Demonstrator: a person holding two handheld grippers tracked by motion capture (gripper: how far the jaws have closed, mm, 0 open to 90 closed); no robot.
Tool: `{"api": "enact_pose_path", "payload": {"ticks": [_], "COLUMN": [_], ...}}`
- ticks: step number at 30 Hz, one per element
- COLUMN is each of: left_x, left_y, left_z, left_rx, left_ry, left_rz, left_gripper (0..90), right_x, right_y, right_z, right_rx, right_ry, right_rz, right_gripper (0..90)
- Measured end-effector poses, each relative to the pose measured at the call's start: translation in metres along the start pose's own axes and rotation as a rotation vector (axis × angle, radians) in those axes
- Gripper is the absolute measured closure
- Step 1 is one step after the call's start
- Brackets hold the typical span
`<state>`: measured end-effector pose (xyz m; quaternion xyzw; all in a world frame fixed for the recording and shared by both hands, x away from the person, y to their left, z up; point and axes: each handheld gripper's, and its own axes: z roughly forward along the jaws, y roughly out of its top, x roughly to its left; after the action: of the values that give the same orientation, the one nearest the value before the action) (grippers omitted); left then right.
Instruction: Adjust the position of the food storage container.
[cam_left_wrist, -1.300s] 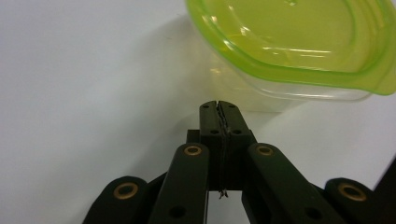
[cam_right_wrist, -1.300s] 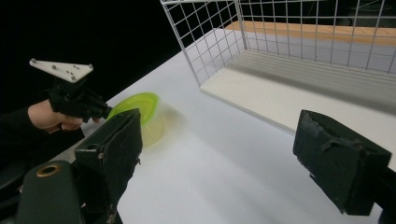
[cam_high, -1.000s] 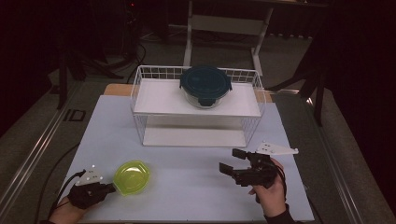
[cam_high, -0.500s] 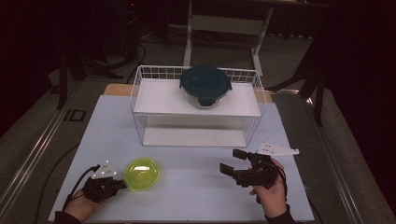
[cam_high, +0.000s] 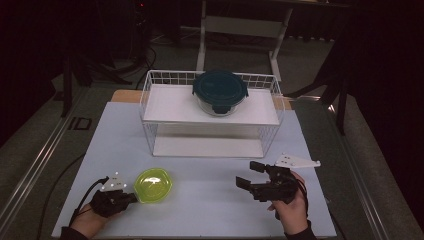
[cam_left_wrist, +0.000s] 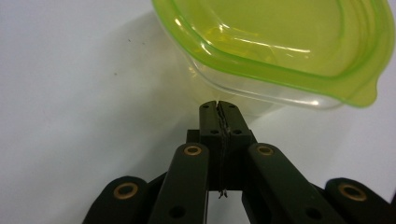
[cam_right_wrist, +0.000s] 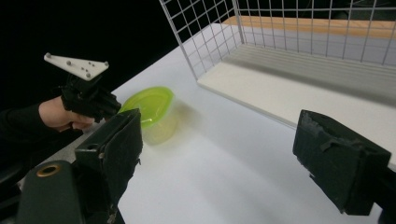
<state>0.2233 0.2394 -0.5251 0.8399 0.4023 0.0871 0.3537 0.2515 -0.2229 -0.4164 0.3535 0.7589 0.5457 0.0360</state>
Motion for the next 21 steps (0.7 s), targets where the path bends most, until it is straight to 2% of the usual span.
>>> {"api": "enact_pose_path", "payload": {"ticks": [6,13,21], "left_x": [0.000,-0.002,-0.010], "left_y": [0.010,0.027,0.043], "left_z": [0.010,0.026,0.040], "left_rx": [0.008,0.007,0.017], "left_ry": [-0.005,-0.014,-0.036], "left_rz": [0.004,0.009,0.043], "left_gripper": [88.6,88.7,88.6], "right_x": [-0.003,-0.001,-0.004], "right_y": [-0.004,-0.004,-0.007], "right_z": [-0.002,-0.005,-0.006], "right_rx": [0.006,0.002,0.006], "right_ry": [0.002,0.001,0.000], "right_rz": [0.016,0.011,0.021], "right_gripper": [15.4,15.5,15.4]}}
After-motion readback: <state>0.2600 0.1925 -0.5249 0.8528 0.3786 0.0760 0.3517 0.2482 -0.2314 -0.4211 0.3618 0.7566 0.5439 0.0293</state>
